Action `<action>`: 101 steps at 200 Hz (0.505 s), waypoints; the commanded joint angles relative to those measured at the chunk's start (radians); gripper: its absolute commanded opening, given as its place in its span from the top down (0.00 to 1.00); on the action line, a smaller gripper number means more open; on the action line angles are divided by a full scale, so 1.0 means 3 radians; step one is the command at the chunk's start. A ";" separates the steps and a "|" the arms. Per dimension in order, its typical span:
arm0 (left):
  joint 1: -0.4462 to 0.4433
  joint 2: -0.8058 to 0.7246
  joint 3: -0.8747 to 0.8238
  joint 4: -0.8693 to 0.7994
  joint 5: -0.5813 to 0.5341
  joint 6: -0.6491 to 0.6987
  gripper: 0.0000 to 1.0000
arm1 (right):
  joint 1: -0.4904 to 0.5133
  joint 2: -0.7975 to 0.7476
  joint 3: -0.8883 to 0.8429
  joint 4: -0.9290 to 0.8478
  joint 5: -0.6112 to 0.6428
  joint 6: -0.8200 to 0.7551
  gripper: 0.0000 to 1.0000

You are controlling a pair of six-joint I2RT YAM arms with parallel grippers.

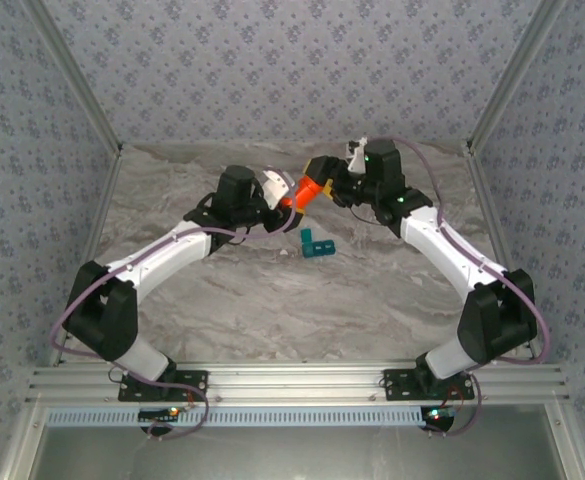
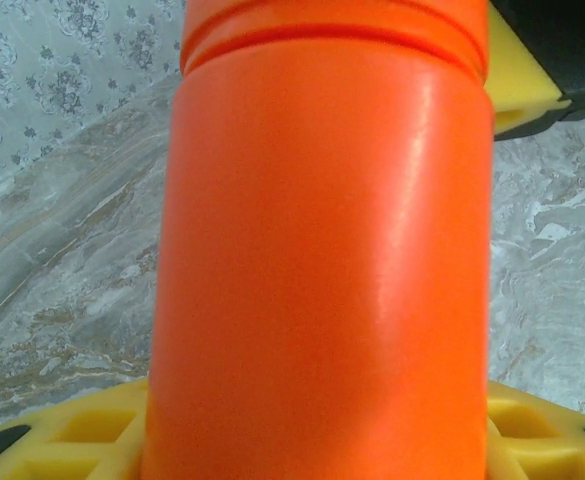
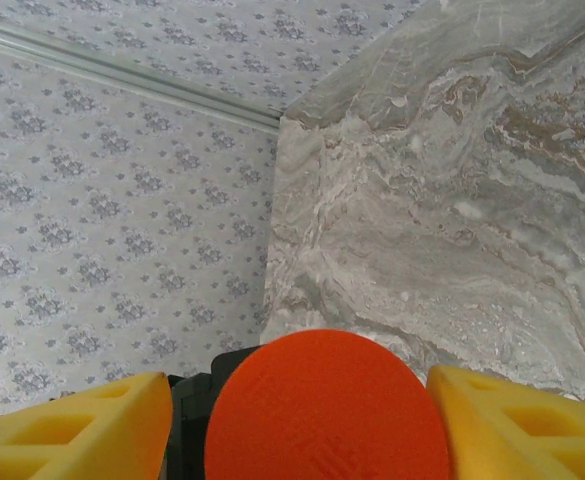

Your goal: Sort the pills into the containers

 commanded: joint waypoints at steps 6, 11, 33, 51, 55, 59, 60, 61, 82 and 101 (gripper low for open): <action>-0.0019 0.0013 0.0143 0.0042 -0.0005 0.0062 1.00 | 0.0032 0.0013 0.0040 -0.0085 0.0006 -0.0059 0.35; -0.0022 0.0013 0.0143 0.0041 -0.0005 0.0062 1.00 | 0.0029 0.0009 0.0026 -0.0072 0.0008 -0.0058 0.37; -0.0020 0.0014 0.0149 0.0052 -0.0005 0.0053 1.00 | 0.0029 0.0002 0.0011 -0.0069 0.0006 -0.0094 0.49; -0.0019 0.0013 0.0152 0.0057 0.0002 0.0042 1.00 | 0.0005 0.0000 0.0009 -0.0070 -0.0030 -0.0228 0.57; -0.0017 0.0008 0.0148 0.0061 0.0008 0.0037 1.00 | -0.0002 -0.0003 -0.0001 -0.0055 -0.0040 -0.0284 0.58; -0.0021 0.0003 0.0149 0.0064 0.0017 0.0032 1.00 | -0.0012 -0.0004 -0.0009 -0.0031 -0.0056 -0.0361 0.58; -0.0019 0.0003 0.0146 0.0066 0.0018 0.0032 1.00 | -0.0015 -0.0004 -0.0011 -0.0023 -0.0071 -0.0385 0.58; -0.0017 0.0000 0.0145 0.0067 0.0022 0.0029 1.00 | -0.0020 -0.0002 -0.0015 -0.0008 -0.0081 -0.0408 0.58; 0.0036 -0.0040 0.0111 0.0139 0.0174 -0.0091 1.00 | -0.0146 -0.0030 -0.0162 0.0413 -0.0456 -0.0973 0.56; 0.0153 -0.0092 0.0039 0.0313 0.0512 -0.0347 1.00 | -0.0244 -0.0082 -0.0425 0.0717 -0.0717 -0.1371 0.53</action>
